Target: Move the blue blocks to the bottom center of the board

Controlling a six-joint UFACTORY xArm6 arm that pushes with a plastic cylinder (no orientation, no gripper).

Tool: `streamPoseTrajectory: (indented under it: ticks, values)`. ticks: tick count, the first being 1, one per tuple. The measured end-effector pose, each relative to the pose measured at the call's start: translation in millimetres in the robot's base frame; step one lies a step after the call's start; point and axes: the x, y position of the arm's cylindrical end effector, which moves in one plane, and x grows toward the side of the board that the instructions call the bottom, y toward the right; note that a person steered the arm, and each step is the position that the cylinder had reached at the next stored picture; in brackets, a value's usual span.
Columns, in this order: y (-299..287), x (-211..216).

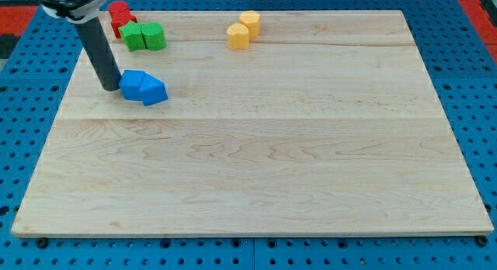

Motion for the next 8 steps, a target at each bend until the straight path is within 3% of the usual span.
streamPoseTrajectory:
  ticks: [3,6,8]
  values:
    - [87,-4]
    - [133,70]
    - [182,96]
